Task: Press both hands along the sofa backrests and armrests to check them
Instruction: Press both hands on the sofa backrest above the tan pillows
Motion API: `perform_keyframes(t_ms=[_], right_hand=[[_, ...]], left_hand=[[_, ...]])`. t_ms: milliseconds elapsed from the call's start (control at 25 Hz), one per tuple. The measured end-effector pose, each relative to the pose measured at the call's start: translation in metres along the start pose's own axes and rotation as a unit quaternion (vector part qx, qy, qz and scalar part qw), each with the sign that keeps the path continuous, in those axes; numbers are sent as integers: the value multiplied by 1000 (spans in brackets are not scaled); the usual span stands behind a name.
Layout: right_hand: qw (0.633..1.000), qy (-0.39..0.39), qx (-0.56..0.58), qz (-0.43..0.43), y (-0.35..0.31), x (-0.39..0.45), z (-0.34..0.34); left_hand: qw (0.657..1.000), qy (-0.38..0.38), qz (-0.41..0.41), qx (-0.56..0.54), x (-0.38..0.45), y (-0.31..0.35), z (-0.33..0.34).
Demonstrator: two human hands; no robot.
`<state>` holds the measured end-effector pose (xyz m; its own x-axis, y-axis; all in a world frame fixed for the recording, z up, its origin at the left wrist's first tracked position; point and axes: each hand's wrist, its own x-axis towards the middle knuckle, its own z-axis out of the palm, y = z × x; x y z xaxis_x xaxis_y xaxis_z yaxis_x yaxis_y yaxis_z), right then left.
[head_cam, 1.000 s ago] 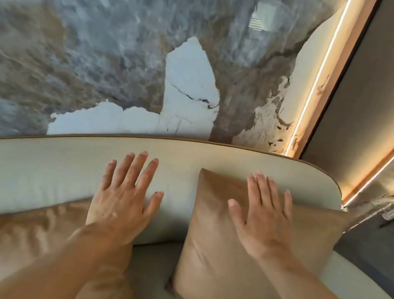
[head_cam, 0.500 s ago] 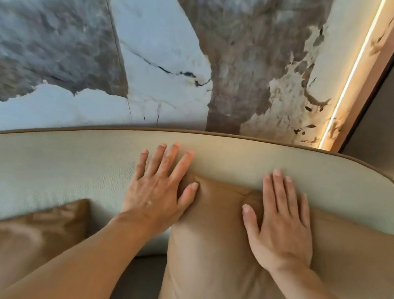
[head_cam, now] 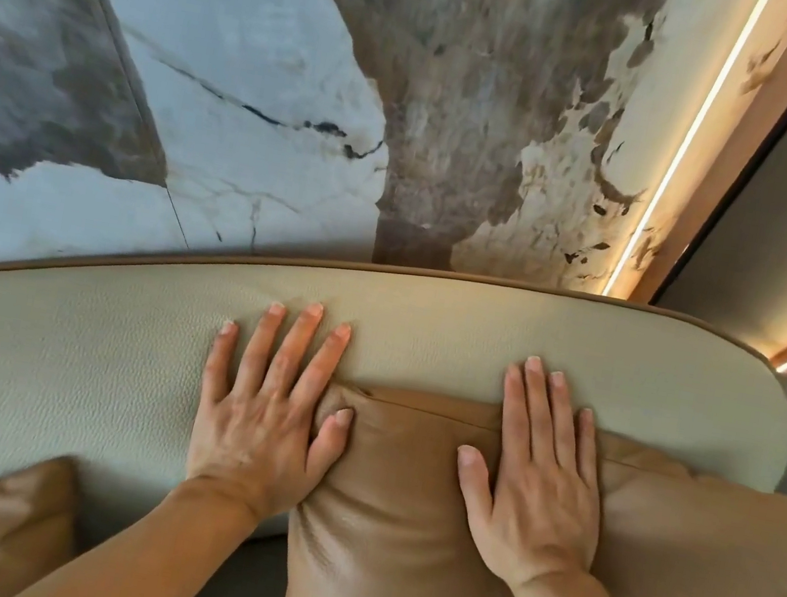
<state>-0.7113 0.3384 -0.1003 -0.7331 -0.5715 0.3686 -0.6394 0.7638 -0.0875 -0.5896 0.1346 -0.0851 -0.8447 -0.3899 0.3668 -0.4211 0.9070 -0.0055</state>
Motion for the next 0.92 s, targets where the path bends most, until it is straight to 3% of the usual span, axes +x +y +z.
perform_keyframes(t_ms=[920], right_hand=[[999, 44, -20, -10, 12, 22, 22]], left_hand=[[1000, 7, -8, -6, 12, 3, 5]])
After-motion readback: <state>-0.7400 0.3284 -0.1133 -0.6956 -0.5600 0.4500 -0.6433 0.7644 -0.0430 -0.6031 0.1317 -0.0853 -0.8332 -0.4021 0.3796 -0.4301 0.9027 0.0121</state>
